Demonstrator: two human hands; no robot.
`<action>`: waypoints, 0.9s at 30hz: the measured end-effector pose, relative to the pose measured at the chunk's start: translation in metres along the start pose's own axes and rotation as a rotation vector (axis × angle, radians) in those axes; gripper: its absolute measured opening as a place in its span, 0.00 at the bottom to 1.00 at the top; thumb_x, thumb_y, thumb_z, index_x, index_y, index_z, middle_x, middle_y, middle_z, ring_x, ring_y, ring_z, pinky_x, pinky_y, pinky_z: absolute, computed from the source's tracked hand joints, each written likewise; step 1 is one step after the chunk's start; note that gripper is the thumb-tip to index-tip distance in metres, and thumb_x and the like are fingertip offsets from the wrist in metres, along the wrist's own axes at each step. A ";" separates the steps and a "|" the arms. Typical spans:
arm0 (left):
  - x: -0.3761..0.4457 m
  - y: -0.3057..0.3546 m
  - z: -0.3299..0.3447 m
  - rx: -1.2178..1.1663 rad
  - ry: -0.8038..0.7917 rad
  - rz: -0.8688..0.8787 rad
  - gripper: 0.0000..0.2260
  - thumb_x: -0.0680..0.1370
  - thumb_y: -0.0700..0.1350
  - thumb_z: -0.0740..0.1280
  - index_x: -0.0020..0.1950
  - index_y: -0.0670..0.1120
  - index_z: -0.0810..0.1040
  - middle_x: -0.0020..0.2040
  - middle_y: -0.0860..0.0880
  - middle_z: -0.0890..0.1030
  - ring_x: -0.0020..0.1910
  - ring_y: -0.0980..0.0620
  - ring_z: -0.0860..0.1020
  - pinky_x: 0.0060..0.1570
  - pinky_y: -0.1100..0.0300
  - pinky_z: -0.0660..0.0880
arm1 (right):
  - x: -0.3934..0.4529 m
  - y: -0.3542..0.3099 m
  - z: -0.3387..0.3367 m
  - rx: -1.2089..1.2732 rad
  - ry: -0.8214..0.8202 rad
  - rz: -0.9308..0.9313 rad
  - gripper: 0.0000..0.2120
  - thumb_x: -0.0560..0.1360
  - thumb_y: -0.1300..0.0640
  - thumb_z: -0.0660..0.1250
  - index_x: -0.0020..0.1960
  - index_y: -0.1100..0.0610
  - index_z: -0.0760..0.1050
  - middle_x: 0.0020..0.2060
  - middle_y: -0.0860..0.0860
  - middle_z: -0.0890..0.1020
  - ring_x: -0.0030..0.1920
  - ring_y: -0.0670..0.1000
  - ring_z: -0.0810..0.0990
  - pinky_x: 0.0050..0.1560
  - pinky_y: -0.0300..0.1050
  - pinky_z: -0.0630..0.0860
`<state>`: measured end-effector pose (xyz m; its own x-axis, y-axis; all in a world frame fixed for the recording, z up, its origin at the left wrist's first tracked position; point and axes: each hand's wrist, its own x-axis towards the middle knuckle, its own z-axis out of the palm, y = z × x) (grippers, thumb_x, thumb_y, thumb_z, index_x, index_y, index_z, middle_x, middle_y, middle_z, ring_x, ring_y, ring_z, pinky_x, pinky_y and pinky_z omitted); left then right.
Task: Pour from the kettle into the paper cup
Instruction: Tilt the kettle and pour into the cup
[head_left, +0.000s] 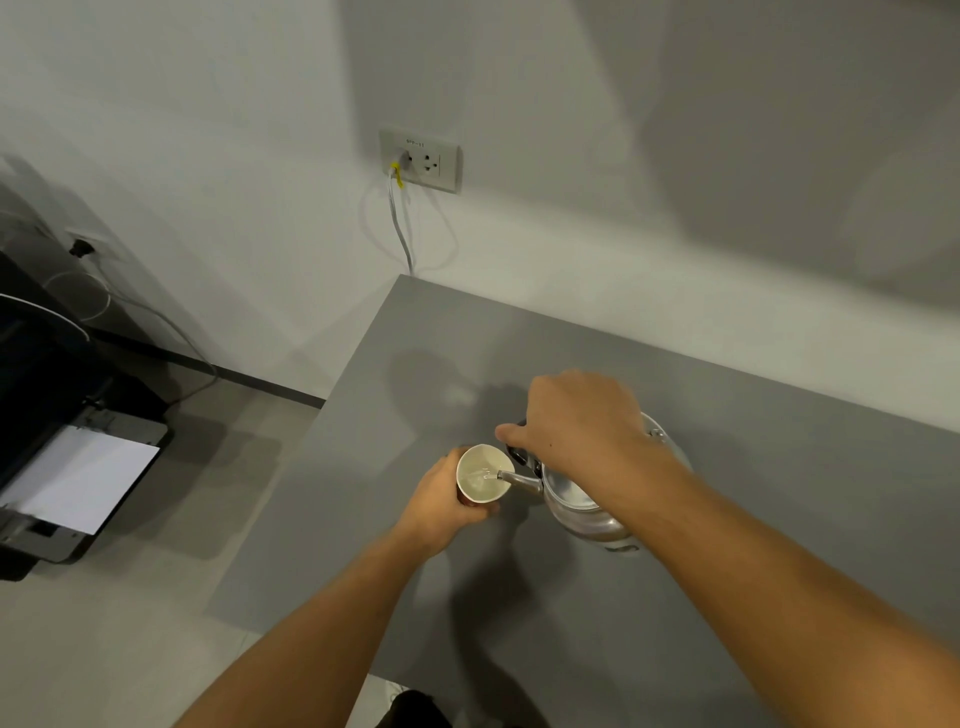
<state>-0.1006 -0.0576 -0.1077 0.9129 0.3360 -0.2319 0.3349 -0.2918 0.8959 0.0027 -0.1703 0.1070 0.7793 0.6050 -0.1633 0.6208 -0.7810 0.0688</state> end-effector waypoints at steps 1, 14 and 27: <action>0.000 0.000 0.000 0.001 0.002 0.001 0.31 0.64 0.50 0.81 0.65 0.56 0.74 0.58 0.56 0.82 0.57 0.55 0.80 0.57 0.55 0.77 | 0.000 0.000 0.000 -0.001 0.001 0.000 0.24 0.72 0.38 0.68 0.27 0.52 0.65 0.26 0.49 0.70 0.26 0.49 0.65 0.28 0.43 0.61; 0.000 0.000 0.000 -0.006 0.001 -0.005 0.32 0.63 0.53 0.81 0.64 0.60 0.73 0.58 0.57 0.81 0.58 0.55 0.80 0.58 0.54 0.78 | 0.002 -0.002 -0.001 -0.013 0.008 -0.002 0.24 0.72 0.39 0.68 0.27 0.52 0.65 0.25 0.49 0.69 0.25 0.49 0.66 0.26 0.43 0.59; 0.000 -0.002 0.001 -0.009 0.012 -0.015 0.32 0.63 0.50 0.81 0.65 0.56 0.75 0.58 0.55 0.82 0.57 0.55 0.80 0.58 0.53 0.78 | 0.003 -0.005 -0.002 -0.030 0.000 -0.014 0.23 0.72 0.40 0.68 0.28 0.52 0.65 0.26 0.50 0.69 0.25 0.49 0.65 0.26 0.42 0.58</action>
<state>-0.1006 -0.0575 -0.1096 0.9048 0.3509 -0.2412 0.3468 -0.2786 0.8956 0.0017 -0.1642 0.1085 0.7707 0.6158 -0.1640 0.6337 -0.7676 0.0957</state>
